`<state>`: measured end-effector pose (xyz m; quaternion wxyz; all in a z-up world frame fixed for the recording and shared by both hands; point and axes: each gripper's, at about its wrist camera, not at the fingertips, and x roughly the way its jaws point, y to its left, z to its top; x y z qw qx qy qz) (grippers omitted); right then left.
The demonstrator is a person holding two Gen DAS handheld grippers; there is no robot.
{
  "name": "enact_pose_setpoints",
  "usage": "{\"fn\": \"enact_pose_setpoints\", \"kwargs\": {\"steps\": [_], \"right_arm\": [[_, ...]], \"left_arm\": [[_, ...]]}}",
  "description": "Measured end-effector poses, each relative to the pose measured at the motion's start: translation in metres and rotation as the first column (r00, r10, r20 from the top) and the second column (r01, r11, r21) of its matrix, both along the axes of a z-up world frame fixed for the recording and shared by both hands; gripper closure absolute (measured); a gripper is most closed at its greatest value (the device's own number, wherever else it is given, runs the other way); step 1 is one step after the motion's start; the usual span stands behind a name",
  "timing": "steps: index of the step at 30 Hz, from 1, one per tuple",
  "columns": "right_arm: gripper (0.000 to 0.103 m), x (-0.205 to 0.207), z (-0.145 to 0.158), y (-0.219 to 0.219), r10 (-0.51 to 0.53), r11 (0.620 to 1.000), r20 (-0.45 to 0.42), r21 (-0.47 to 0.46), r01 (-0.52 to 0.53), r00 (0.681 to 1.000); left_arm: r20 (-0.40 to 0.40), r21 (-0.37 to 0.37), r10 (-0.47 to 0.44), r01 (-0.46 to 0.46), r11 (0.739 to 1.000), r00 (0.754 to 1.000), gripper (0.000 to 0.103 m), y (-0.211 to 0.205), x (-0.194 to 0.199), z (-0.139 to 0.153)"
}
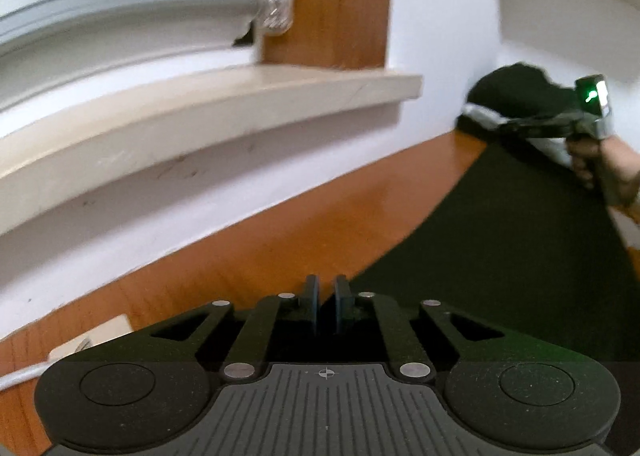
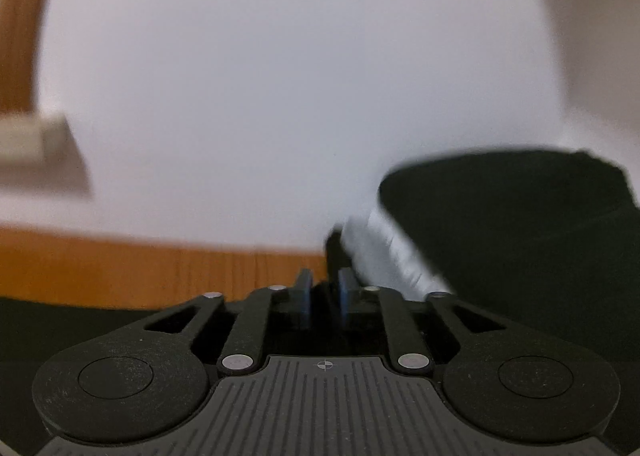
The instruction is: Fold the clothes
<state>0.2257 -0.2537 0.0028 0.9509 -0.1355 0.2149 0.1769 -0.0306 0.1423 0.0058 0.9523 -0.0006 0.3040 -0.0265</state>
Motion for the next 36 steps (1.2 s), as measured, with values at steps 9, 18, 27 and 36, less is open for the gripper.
{"fn": "enact_pose_setpoints", "kwargs": {"steps": [9,18,27,36], "right_arm": [[0.058,-0.06,0.024,-0.057,0.149,0.981,-0.108,0.144,-0.133,0.983],[0.055,-0.108,-0.015,-0.065,0.228,0.97,-0.193,0.133,-0.205,0.954],[0.04,-0.106,-0.018,-0.066,0.246,0.964,-0.199,0.149,-0.219,0.949],[0.039,-0.111,-0.02,-0.065,0.238,0.967,-0.19,0.139,-0.214,0.952]], "left_arm": [[0.033,0.064,-0.107,0.105,0.992,0.994,0.037,-0.04,-0.018,0.02],[-0.033,0.14,-0.266,0.268,0.953,0.963,0.028,-0.086,-0.02,-0.006],[-0.051,0.095,-0.219,0.223,0.97,0.974,0.011,-0.078,-0.021,-0.01],[-0.019,0.091,-0.137,0.138,0.986,0.99,0.011,-0.056,-0.07,0.008]]}}
